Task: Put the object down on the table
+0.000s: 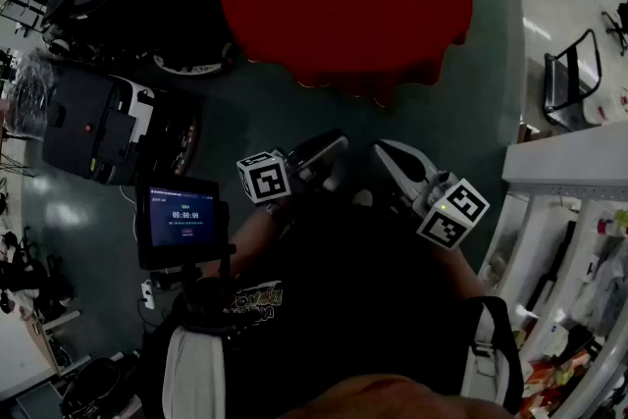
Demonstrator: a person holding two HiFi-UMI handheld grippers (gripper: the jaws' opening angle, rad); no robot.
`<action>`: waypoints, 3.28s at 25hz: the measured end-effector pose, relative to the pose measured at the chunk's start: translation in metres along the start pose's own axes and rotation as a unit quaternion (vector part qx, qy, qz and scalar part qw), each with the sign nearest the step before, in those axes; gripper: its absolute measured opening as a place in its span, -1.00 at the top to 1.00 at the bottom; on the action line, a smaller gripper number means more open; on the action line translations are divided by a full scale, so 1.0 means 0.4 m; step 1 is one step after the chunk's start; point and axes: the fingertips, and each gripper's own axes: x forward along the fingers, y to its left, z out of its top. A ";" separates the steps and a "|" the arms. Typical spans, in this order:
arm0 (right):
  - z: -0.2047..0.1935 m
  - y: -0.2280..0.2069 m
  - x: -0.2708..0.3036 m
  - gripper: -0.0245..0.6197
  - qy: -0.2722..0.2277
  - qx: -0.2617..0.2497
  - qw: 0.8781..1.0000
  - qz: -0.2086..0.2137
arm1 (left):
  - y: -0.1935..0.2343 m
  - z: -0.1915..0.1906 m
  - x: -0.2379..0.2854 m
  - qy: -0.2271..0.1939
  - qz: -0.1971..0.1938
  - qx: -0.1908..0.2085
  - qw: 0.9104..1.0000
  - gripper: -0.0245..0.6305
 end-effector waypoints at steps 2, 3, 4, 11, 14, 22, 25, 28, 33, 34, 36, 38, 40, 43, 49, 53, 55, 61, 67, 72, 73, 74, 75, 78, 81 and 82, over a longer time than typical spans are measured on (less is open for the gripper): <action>-0.002 0.000 0.001 0.92 0.002 -0.001 1.000 0.001 | -0.006 0.001 0.000 0.003 0.012 0.003 1.000 0.45; -0.003 0.001 0.002 0.92 0.003 -0.001 1.000 0.002 | -0.007 0.002 -0.001 0.004 0.015 0.003 1.000 0.45; -0.004 0.001 0.003 0.92 0.004 -0.002 1.000 0.002 | -0.007 0.003 -0.002 0.002 0.017 0.003 1.000 0.45; -0.003 0.008 0.011 0.92 0.007 -0.004 1.000 0.007 | -0.009 0.007 -0.006 -0.001 0.015 0.004 1.000 0.45; -0.006 0.007 0.013 0.92 0.009 -0.003 1.000 0.009 | -0.006 0.009 -0.007 -0.006 0.018 -0.002 1.000 0.45; -0.014 -0.002 0.019 0.92 0.012 0.006 1.000 0.017 | 0.006 0.009 -0.014 -0.014 0.022 -0.002 1.000 0.45; -0.011 0.013 0.061 0.92 0.008 0.005 1.000 0.023 | 0.012 0.039 -0.035 -0.007 0.022 -0.007 1.000 0.45; 0.001 0.025 0.158 0.91 0.002 0.009 1.000 0.014 | 0.047 0.123 -0.080 -0.008 0.015 -0.011 1.000 0.45; 0.023 0.009 0.257 0.91 -0.007 0.004 1.000 -0.011 | 0.078 0.230 -0.100 -0.009 -0.007 -0.015 1.000 0.45; 0.021 0.006 0.294 0.91 -0.008 0.003 1.000 -0.015 | 0.094 0.261 -0.114 -0.008 -0.010 -0.016 1.000 0.45; 0.013 0.003 0.379 0.91 -0.008 0.001 1.000 -0.023 | 0.138 0.329 -0.151 -0.009 -0.015 -0.017 1.000 0.45; 0.016 0.000 0.423 0.91 -0.008 -0.001 1.000 -0.029 | 0.168 0.368 -0.172 -0.013 -0.017 -0.017 1.000 0.45; 0.024 -0.012 0.451 0.91 -0.011 0.000 0.999 -0.038 | 0.181 0.396 -0.183 -0.012 -0.019 -0.022 1.000 0.45; 0.013 -0.046 0.564 0.91 -0.012 0.003 0.998 -0.056 | 0.236 0.480 -0.234 -0.004 -0.021 -0.026 0.999 0.45; 0.016 -0.085 0.615 0.85 -0.007 -0.004 0.998 -0.065 | 0.273 0.519 -0.260 -0.013 -0.017 -0.002 1.000 0.45; 0.031 -0.150 0.612 0.83 0.001 -0.012 0.997 -0.082 | 0.278 0.524 -0.264 -0.029 -0.011 -0.009 0.999 0.44; 0.052 -0.215 0.607 0.80 0.010 -0.015 0.995 -0.095 | 0.285 0.534 -0.268 -0.038 -0.002 -0.007 0.999 0.45; 0.056 -0.608 0.643 0.80 0.081 -0.005 0.982 -0.172 | 0.325 0.599 -0.260 -0.077 0.030 -0.014 0.996 0.45; 0.067 -1.078 0.689 0.77 0.141 0.059 0.954 -0.260 | 0.384 0.702 -0.200 -0.144 0.079 -0.012 0.986 0.45; 0.132 -1.302 0.746 0.77 0.152 0.090 0.946 -0.273 | 0.417 0.744 -0.147 -0.192 0.133 0.000 0.972 0.45; 0.135 -1.328 0.766 0.77 0.162 0.088 0.945 -0.269 | 0.425 0.748 -0.135 -0.203 0.140 -0.003 0.969 0.45; 0.132 -1.351 0.787 0.77 0.176 0.085 0.944 -0.265 | 0.431 0.749 -0.122 -0.211 0.146 -0.007 0.966 0.45; 0.127 -1.373 0.807 0.77 0.190 0.082 0.943 -0.261 | 0.436 0.750 -0.107 -0.218 0.152 -0.010 0.964 0.45; 0.117 -1.441 0.860 0.75 0.219 0.078 0.940 -0.250 | 0.451 0.749 -0.060 -0.230 0.168 -0.013 0.959 0.44; 0.115 -1.507 0.894 0.72 0.229 0.086 0.941 -0.232 | 0.467 0.732 -0.018 -0.246 0.193 -0.013 0.950 0.44; 0.113 -1.526 0.903 0.72 0.234 0.087 0.941 -0.227 | 0.473 0.725 -0.008 -0.253 0.202 -0.014 0.946 0.44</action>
